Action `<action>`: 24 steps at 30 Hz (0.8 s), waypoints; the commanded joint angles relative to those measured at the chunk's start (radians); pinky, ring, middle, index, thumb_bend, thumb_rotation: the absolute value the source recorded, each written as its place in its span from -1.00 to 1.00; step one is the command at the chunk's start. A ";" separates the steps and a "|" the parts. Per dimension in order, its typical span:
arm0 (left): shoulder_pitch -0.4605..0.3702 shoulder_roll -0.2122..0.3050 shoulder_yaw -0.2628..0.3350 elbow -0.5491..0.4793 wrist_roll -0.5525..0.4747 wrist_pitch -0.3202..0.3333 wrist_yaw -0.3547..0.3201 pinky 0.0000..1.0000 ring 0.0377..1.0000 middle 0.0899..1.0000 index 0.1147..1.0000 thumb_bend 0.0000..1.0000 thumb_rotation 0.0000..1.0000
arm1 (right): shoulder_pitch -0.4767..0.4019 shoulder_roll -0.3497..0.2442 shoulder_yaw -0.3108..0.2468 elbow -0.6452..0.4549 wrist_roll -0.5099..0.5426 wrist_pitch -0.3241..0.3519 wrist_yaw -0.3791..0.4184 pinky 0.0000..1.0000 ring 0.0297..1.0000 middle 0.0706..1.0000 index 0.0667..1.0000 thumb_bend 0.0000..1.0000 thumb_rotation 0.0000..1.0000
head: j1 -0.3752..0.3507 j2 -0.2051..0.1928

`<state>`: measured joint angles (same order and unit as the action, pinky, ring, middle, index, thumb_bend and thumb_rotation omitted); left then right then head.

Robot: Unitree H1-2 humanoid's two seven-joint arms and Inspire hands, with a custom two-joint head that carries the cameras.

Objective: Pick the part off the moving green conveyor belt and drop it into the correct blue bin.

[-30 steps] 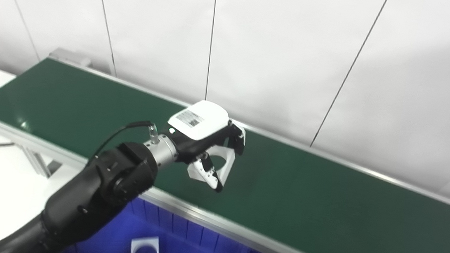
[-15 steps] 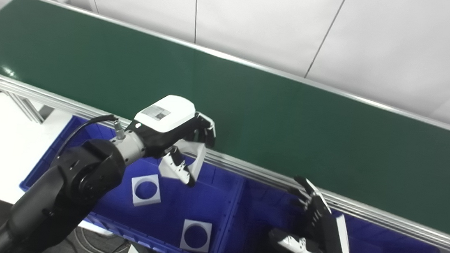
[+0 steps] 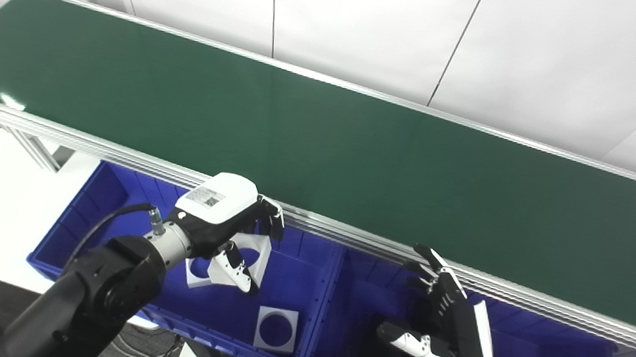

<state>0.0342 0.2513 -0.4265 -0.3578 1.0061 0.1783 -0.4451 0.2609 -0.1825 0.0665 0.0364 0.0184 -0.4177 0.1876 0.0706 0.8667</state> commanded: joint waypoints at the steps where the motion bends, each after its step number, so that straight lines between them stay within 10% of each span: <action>1: -0.008 -0.007 0.006 0.009 0.005 -0.036 0.067 -0.43 -0.23 -0.06 0.00 -0.07 -1.00 | 0.001 -0.001 -0.001 -0.032 0.003 -0.049 0.001 0.40 0.56 0.75 0.66 1.00 -0.15 | 0.001 0.001; 14: -0.020 0.002 0.006 0.297 -0.018 -0.243 0.439 -0.36 -0.21 -0.10 -0.02 -0.06 -1.00 | 0.006 0.010 0.005 -0.021 -0.003 -0.050 -0.005 0.40 0.57 0.76 0.66 1.00 -0.15 | -0.020 -0.024; 24: -0.030 0.002 -0.005 0.346 -0.012 -0.263 0.475 -0.36 -0.21 -0.07 -0.03 -0.06 -1.00 | 0.016 0.017 0.006 -0.033 0.004 -0.051 -0.002 0.42 0.58 0.75 0.65 1.00 -0.17 | -0.023 -0.031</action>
<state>0.0219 0.2534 -0.4288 0.0124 1.0003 -0.0672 0.0042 0.2732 -0.1683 0.0720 0.0361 0.0169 -0.4177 0.1842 0.0461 0.8361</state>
